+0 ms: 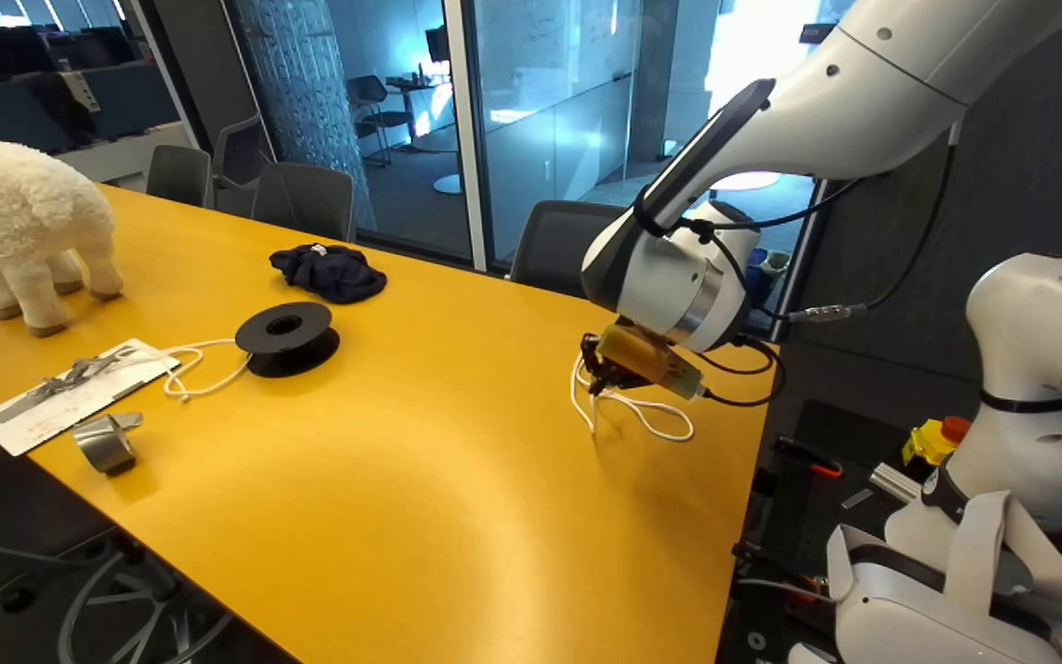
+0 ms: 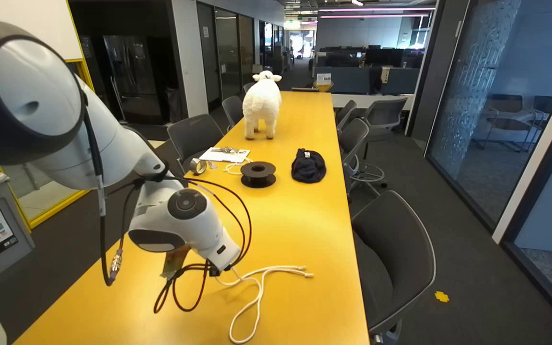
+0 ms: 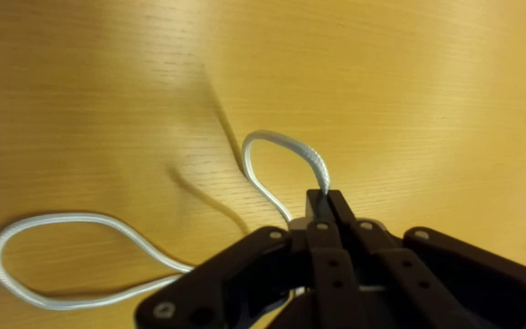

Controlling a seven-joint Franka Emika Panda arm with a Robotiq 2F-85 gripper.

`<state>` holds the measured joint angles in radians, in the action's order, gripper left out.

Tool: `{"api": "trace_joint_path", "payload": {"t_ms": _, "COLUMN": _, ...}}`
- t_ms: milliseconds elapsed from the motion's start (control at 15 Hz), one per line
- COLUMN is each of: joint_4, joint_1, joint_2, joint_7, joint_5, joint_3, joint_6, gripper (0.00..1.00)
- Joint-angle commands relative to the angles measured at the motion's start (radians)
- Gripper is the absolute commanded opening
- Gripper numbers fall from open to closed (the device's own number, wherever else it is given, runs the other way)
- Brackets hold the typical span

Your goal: Move the rope to the right

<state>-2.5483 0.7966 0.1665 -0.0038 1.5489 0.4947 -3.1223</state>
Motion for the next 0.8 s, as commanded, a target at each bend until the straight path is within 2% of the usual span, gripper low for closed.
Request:
{"api": "trace_joint_path", "payload": {"t_ms": 0, "joint_4": -0.05, "joint_1": -0.024, "joint_2": -0.015, "joint_7": -0.078, "joint_5": 0.156, "joint_3": 0.009, "joint_6": 0.023, "gripper": 0.01}}
{"api": "trace_joint_path", "payload": {"t_ms": 400, "joint_4": -0.102, "joint_1": -0.024, "joint_2": 0.028, "joint_7": -0.131, "joint_5": 0.344, "joint_3": 0.008, "joint_6": 0.094, "gripper": 0.01}}
{"api": "trace_joint_path", "payload": {"t_ms": 733, "joint_4": -0.149, "joint_1": -0.023, "joint_2": 0.027, "joint_7": -0.142, "joint_5": 0.398, "joint_3": -0.004, "joint_6": 0.273, "gripper": 0.01}}
